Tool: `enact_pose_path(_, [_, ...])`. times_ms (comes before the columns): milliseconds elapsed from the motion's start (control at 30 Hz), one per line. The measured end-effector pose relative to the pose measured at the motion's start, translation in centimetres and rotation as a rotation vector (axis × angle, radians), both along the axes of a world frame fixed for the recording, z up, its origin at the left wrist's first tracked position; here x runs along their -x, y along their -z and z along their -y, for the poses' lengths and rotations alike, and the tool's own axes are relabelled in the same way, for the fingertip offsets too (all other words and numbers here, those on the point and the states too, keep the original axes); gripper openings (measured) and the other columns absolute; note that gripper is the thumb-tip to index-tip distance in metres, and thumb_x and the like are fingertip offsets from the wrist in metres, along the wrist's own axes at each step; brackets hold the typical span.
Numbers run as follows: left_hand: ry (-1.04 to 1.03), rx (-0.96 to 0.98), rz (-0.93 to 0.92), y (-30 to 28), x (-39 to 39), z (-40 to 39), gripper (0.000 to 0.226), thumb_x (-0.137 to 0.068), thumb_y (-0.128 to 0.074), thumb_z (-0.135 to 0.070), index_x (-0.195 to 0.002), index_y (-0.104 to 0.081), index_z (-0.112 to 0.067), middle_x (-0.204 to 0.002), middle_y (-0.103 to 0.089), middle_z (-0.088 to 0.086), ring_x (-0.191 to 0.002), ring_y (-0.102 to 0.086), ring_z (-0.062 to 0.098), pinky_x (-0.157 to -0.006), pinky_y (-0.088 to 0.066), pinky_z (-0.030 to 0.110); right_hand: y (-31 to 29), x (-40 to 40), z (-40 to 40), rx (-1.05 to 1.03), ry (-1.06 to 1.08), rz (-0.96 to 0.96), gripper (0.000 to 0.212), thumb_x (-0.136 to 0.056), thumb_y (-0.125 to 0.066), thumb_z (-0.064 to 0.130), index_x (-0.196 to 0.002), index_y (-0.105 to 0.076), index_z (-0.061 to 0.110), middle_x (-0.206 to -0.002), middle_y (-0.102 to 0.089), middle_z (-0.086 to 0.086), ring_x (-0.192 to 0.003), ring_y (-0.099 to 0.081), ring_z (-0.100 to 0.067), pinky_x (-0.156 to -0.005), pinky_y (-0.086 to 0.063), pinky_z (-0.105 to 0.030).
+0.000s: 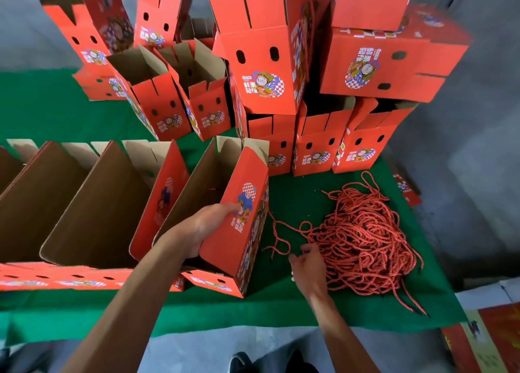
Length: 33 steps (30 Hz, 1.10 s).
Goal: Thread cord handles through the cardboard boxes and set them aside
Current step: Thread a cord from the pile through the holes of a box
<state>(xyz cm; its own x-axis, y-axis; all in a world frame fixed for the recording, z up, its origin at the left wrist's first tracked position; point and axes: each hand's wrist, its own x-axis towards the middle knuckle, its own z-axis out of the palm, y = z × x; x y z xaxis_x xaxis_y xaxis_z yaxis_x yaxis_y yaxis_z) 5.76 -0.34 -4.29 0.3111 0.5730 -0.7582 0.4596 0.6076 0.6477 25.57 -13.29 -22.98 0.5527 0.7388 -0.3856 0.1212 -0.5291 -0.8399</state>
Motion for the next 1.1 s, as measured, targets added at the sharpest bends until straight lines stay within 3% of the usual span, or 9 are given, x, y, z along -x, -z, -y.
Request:
enact_pose_path(133, [0.026, -0.009, -0.001, 0.3, 0.4, 0.1, 0.045, -0.094, -0.064, -0.046, -0.129, -0.062, -0.016, -0.107, -0.078, 0.014, -0.105, -0.073, 0.036, -0.103, -0.052, 0.055, 0.1, 0.5, -1.2, -0.086, -0.321, 0.238, 0.022, -0.099, -0.068, 0.024, -0.121, -0.064, 0.022, -0.088, -0.062, 0.007, -0.077, -0.061, -0.007, -0.071, -0.052, -0.033])
enact_pose_path(267, [0.014, 0.006, 0.006, 0.2, 0.6, 0.0, 0.042, -0.095, -0.064, -0.042, -0.128, -0.063, -0.015, -0.111, -0.076, 0.016, -0.108, -0.071, 0.038, -0.105, -0.051, 0.057, 0.1, 1.9, -3.9, -0.026, -0.533, 0.439, 0.030, -0.101, -0.064, 0.033, -0.130, -0.065, 0.028, -0.117, -0.062, 0.001, -0.103, -0.063, -0.014, -0.087, -0.051, -0.031])
enact_pose_path(367, [0.000, 0.026, 0.022, 0.0, 0.6, 0.1, 0.040, -0.096, -0.063, -0.040, -0.128, -0.062, -0.015, -0.113, -0.075, 0.017, -0.110, -0.070, 0.039, -0.105, -0.050, 0.057, 0.3, 3.0, -5.6, 0.084, -0.637, 0.562, 0.027, -0.099, -0.064, 0.031, -0.125, -0.066, 0.028, -0.122, -0.059, -0.001, -0.108, -0.065, -0.022, -0.088, -0.054, -0.035])
enact_pose_path(533, [-0.017, 0.090, 0.057, -0.4, 1.1, 0.0, 0.036, -0.097, -0.063, -0.040, -0.123, -0.064, -0.015, -0.112, -0.076, 0.016, -0.109, -0.072, 0.037, -0.097, -0.056, 0.051, 1.5, 4.3, -5.8, 0.146, -0.690, 0.602, 0.023, -0.101, -0.057, 0.021, -0.122, -0.065, 0.016, -0.123, -0.061, -0.006, -0.110, -0.066, -0.027, -0.091, -0.054, -0.035])
enact_pose_path(633, [-0.029, 0.102, 0.062, -0.5, 1.5, -0.2, 0.038, -0.096, -0.064, -0.041, -0.124, -0.064, -0.016, -0.113, -0.076, 0.017, -0.110, -0.071, 0.037, -0.098, -0.055, 0.053, 1.0, 4.3, -5.3, 0.198, -0.735, 0.644, 0.028, -0.101, -0.057, 0.029, -0.125, -0.060, 0.015, -0.124, -0.057, -0.006, -0.111, -0.064, -0.028, -0.092, -0.053, -0.036])
enact_pose_path(700, [-0.027, 0.105, 0.067, -0.5, 1.7, -0.3, 0.040, -0.095, -0.066, -0.042, -0.124, -0.064, -0.015, -0.113, -0.076, 0.017, -0.110, -0.071, 0.037, -0.097, -0.055, 0.053, 0.1, 3.9, -4.7, 0.150, -0.693, 0.589, 0.021, -0.101, -0.056, 0.032, -0.114, -0.061, 0.016, -0.115, -0.057, -0.003, -0.104, -0.063, -0.024, -0.087, -0.053, -0.036])
enact_pose_path(800, [-0.018, 0.100, 0.065, -0.4, 2.1, -0.5, 0.042, -0.094, -0.066, -0.044, -0.125, -0.064, -0.016, -0.114, -0.076, 0.017, -0.110, -0.071, 0.037, -0.096, -0.056, 0.052, -2.2, 3.3, -3.6, -0.057, -0.490, 0.322, 0.012, -0.100, -0.058, 0.028, -0.093, -0.059, 0.020, -0.093, -0.063, 0.004, -0.084, -0.062, -0.016, -0.076, -0.054, -0.039])
enact_pose_path(900, [-0.016, 0.088, 0.067, -0.1, 2.2, -0.7, 0.043, -0.093, -0.067, -0.044, -0.125, -0.065, -0.016, -0.112, -0.076, 0.016, -0.104, -0.074, 0.035, -0.088, -0.059, 0.049, -5.4, 3.3, -2.5, -0.247, -0.352, -0.081, 0.014, -0.099, -0.067, 0.033, -0.098, -0.068, 0.019, -0.089, -0.074, 0.004, -0.082, -0.070, -0.009, -0.078, -0.057, -0.032])
enact_pose_path(1100, [-0.005, 0.082, 0.081, 0.3, 2.0, -0.7, 0.046, -0.090, -0.069, -0.045, -0.125, -0.067, -0.015, -0.113, -0.076, 0.017, -0.099, -0.075, 0.033, -0.087, -0.059, 0.048, -7.6, 4.5, -1.2, -0.346, -0.344, -0.231, 0.012, -0.097, -0.069, 0.019, -0.106, -0.077, 0.020, -0.098, -0.078, 0.002, -0.094, -0.074, -0.011, -0.091, -0.060, -0.035])
